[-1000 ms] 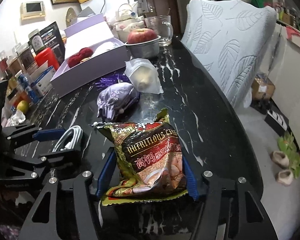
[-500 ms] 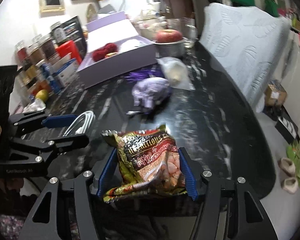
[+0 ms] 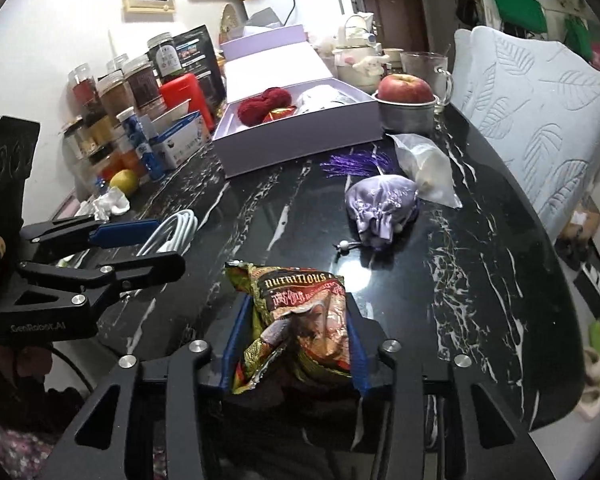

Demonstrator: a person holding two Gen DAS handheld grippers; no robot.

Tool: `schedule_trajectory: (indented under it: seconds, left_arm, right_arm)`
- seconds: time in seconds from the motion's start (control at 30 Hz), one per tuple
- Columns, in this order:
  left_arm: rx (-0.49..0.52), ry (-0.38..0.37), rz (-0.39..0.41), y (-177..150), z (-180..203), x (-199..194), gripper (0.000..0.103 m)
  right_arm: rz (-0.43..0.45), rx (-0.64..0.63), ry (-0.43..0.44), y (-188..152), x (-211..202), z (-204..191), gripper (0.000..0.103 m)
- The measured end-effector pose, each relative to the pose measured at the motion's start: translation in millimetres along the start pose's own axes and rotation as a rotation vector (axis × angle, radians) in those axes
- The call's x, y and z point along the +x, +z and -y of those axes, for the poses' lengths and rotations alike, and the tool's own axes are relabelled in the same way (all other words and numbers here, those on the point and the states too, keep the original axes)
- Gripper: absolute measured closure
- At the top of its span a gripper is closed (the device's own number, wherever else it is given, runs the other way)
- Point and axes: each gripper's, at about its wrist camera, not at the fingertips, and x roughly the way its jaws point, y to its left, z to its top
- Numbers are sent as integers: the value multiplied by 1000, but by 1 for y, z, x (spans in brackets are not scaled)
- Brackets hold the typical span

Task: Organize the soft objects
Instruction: 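Carry the white cable and cereal bag with both tools to the lavender box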

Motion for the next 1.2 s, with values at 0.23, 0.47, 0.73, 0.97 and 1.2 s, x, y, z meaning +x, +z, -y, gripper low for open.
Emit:
schedule_trajectory:
  seconds: [0.23,0.47,0.73,0.97,1.2]
  left_arm:
    - [3,-7,-4,1,0,3,49]
    - [3,-8,-5,3,-2,3,49]
    - [12,6,24,11,-5,-8,49]
    - [24,36,81,28,-11,-24,49]
    - [50,65,163,57,-16,-42,49]
  right_arm:
    - [2,24,7,-2,-2,2,66]
    - [2,16,2,-1,-2,1,66]
    - [21,-3,19,8,-9,-3,66]
    - [66,-37,55,29,-18,-11,66]
    - [124,-88,84,60,-27,-22,66]
